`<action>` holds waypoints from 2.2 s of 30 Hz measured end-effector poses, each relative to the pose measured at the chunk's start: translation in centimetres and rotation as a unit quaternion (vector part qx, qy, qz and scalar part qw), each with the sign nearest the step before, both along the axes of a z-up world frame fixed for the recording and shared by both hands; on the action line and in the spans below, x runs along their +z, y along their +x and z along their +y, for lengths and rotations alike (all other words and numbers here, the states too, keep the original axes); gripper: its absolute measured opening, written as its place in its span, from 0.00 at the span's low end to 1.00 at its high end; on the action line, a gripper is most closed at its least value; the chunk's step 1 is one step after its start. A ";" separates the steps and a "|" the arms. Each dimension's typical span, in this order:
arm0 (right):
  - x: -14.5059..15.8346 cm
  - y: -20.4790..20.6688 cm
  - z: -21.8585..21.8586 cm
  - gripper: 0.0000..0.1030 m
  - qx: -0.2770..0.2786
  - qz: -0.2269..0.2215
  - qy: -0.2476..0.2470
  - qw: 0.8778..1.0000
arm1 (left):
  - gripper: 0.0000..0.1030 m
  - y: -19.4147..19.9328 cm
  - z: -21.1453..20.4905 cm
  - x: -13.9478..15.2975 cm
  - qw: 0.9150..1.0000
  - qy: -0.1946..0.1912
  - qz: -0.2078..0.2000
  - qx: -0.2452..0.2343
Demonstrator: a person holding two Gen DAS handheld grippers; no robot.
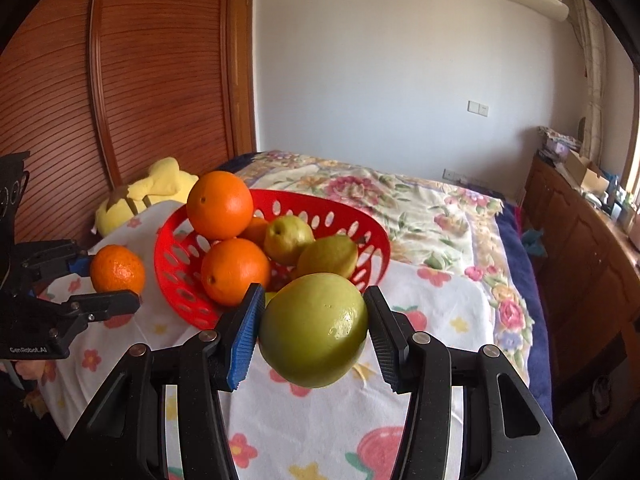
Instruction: Organize fruits
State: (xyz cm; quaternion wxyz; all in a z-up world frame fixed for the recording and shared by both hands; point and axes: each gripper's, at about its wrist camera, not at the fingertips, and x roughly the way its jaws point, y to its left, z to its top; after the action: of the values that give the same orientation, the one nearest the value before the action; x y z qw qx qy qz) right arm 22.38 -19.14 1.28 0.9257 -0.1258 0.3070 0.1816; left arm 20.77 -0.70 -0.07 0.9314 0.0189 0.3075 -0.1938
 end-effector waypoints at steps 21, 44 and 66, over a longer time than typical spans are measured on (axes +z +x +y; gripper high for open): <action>-4.0 5.3 3.8 0.50 0.025 0.029 -0.036 0.999 | 0.42 3.6 0.2 -1.0 1.000 0.016 0.005 0.009; -3.4 4.2 1.1 0.53 0.009 0.016 0.007 1.000 | 0.43 8.8 -4.7 -1.5 0.999 0.038 0.019 -0.013; -3.4 0.6 0.1 0.53 -0.018 0.003 0.036 0.999 | 0.54 6.3 -4.1 -1.1 0.999 0.036 0.010 0.012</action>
State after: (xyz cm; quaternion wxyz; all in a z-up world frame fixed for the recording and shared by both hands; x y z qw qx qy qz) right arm 23.01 -19.09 -2.10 0.9317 -0.0860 0.3053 0.1768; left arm 27.02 -4.79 -1.21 0.9295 0.0466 0.3234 -0.1713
